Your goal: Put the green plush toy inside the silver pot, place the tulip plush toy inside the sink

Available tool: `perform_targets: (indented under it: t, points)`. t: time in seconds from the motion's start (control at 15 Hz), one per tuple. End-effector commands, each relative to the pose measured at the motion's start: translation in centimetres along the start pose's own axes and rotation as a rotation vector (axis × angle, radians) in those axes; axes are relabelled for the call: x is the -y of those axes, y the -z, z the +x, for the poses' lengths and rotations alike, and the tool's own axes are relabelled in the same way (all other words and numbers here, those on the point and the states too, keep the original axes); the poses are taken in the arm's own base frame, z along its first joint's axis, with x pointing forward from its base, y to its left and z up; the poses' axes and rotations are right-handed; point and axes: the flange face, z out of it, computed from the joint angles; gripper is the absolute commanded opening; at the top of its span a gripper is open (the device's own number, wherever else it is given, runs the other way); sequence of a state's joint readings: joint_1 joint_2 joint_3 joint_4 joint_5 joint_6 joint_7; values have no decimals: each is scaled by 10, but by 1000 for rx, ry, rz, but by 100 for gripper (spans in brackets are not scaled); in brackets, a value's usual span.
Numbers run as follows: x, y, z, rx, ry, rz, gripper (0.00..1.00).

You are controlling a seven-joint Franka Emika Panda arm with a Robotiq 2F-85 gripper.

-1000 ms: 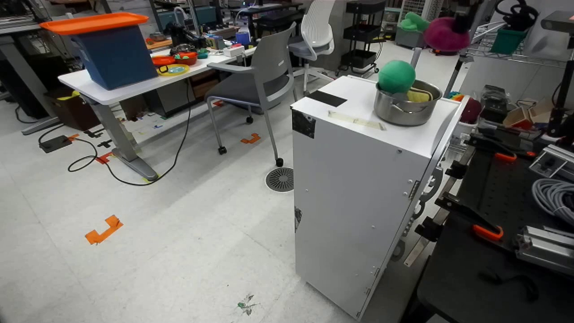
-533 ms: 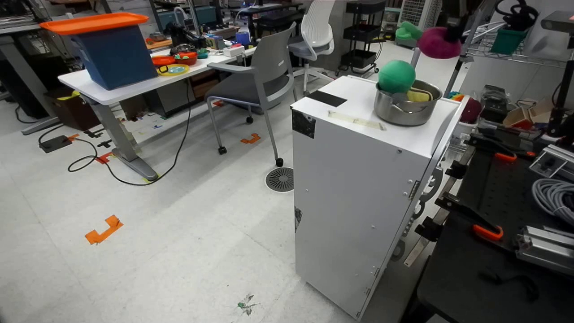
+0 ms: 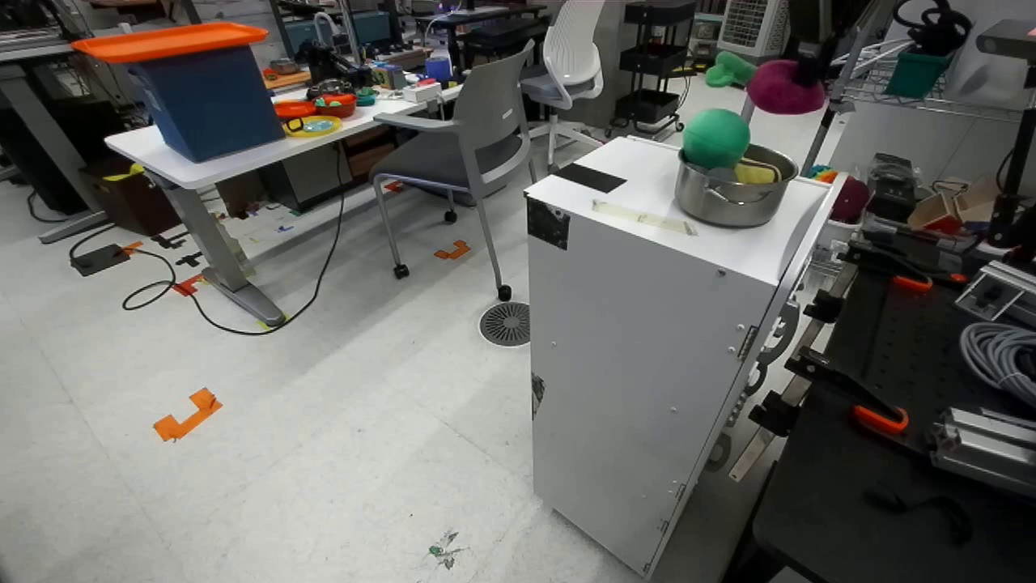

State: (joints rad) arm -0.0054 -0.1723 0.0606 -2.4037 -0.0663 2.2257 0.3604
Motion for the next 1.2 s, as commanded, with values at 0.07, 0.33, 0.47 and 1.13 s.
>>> perform_targets:
  t: [0.07, 0.33, 0.47, 1.13]
  points:
    - [-2, 2, 4, -25, -3, -12, 50]
    - [-2, 2, 4, -23, -3, -10, 77]
    - [-2, 2, 4, -20, -1, -10, 92]
    - [-2, 2, 4, -4, 4, 2, 100]
